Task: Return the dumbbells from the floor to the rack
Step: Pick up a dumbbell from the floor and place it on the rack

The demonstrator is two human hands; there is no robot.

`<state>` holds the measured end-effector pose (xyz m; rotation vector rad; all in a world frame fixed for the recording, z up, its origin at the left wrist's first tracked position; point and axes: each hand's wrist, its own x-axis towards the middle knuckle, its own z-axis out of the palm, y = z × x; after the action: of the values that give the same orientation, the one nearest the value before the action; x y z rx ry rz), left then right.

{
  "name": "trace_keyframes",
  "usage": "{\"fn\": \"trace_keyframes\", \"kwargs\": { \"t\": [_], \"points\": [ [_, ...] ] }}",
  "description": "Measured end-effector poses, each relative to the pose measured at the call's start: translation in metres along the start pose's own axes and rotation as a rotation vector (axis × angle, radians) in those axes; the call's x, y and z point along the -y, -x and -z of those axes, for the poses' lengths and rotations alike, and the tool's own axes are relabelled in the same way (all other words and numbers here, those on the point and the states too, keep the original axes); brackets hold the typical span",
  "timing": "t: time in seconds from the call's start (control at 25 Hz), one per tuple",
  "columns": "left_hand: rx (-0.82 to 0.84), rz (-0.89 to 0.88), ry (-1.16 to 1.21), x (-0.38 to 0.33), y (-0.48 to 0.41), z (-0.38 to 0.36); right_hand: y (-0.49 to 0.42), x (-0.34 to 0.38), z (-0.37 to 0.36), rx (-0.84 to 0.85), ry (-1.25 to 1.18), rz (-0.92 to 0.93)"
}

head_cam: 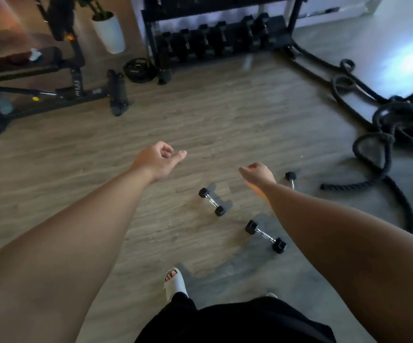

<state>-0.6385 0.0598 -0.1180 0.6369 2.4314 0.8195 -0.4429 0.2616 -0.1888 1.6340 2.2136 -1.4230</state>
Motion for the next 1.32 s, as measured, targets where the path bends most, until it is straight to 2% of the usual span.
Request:
{"fn": "trace_keyframes", "kwargs": {
  "t": [0.2, 0.44, 0.6, 0.76, 1.04, 1.32],
  "points": [
    [0.161, -0.054, -0.044, 0.017, -0.083, 0.001, -0.013, 0.004, -0.051, -0.107, -0.156, -0.213],
    [0.342, -0.072, -0.098, 0.02, -0.156, -0.063, -0.048, -0.018, -0.089, -0.141, -0.29, -0.381],
    [0.362, -0.067, -0.114, 0.022, -0.213, -0.111, -0.106, -0.047, -0.098, -0.132, -0.334, -0.447],
    [0.401, 0.018, -0.14, 0.038, -0.277, -0.149, -0.165, -0.073, -0.118, -0.105, -0.378, -0.554],
    [0.457, 0.148, -0.181, 0.135, -0.387, -0.253, -0.298, -0.121, -0.211, 0.009, -0.403, -0.644],
    [0.537, 0.196, -0.219, 0.263, -0.488, -0.427, -0.442, -0.226, -0.334, -0.081, -0.445, -0.773]
  ]
}}
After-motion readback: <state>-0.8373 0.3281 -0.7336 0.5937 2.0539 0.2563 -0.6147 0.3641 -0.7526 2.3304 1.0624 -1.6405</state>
